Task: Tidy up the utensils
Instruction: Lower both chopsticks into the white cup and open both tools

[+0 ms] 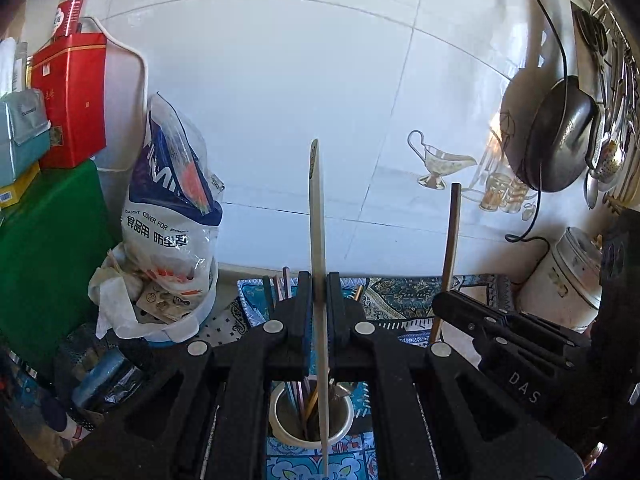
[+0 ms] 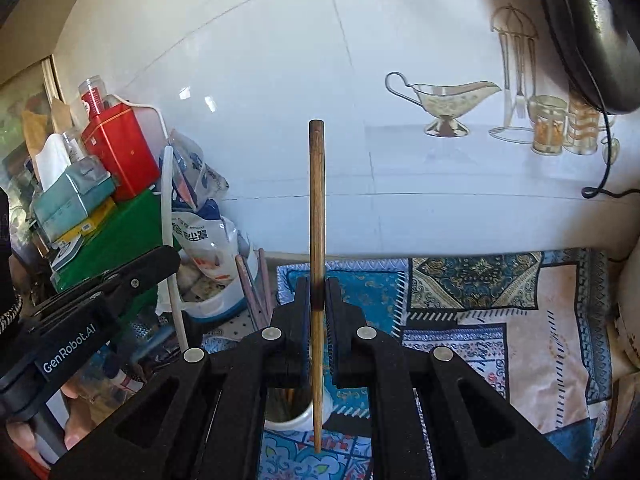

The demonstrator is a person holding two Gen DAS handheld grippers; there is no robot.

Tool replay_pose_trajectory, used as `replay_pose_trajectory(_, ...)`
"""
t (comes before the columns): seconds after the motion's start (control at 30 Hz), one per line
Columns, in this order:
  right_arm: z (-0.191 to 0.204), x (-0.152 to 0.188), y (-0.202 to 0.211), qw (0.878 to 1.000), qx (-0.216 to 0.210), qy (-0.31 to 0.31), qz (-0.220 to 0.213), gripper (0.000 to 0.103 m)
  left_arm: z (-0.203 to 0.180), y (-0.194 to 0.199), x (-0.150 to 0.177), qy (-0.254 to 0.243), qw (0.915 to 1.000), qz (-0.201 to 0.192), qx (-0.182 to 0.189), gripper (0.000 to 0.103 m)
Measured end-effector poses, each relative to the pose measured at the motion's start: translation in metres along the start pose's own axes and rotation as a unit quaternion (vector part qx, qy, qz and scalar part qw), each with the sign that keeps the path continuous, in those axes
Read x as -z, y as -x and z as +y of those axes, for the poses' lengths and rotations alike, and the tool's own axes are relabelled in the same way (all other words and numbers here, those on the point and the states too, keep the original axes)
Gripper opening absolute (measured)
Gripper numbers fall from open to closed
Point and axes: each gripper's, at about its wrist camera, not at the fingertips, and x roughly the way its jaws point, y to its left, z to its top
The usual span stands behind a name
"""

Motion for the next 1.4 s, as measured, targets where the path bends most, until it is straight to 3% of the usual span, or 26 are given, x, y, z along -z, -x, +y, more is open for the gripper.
replay_pose_trajectory(0.27,0.008,0.002,-0.042,1.0,0.007,-0.004,-0.008,0.007,0.026,-0.034,0.003,0.031,0.9994,-0.011,-0.013,0.004)
replay_pose_trajectory(0.53,0.004,0.02,-0.054,1.0,0.012,-0.012,-0.016,0.007,0.036,-0.06,0.024,0.034,0.9981,-0.033,-0.041,0.004)
replay_pose_trajectory(0.87,0.005,0.04,-0.041,0.998,-0.003,0.023,0.066,0.007,0.02,-0.063,0.059,-0.002,0.998,0.045,-0.044,0.004)
replay_pose_trajectory(0.93,0.004,0.041,-0.03,0.995,-0.011,0.038,0.087,0.008,0.014,-0.057,0.063,-0.011,0.9968,0.064,-0.048,0.004)
replay_pose_trajectory(1.0,0.001,0.041,-0.019,0.994,-0.019,0.049,0.095,0.018,0.007,-0.046,0.065,-0.013,0.9957,0.071,-0.057,0.005)
replay_pose_trajectory(1.07,-0.001,0.039,-0.001,0.993,-0.027,0.062,0.093,0.025,0.0,-0.032,0.065,-0.015,0.9946,0.077,-0.068,0.006)
replay_pose_trajectory(1.13,-0.003,0.035,0.023,0.993,-0.032,0.08,0.083,0.026,-0.009,-0.013,0.062,-0.013,0.994,0.074,-0.08,0.009)
replay_pose_trajectory(1.23,-0.001,0.028,0.059,0.992,-0.04,0.102,0.068,0.026,-0.023,0.023,0.055,-0.001,0.9952,0.052,-0.083,0.019)
replay_pose_trajectory(1.4,0.001,0.017,0.121,0.993,-0.047,0.109,0.014,0.026,-0.049,0.1,0.041,-0.002,0.9945,-0.025,-0.102,0.034)
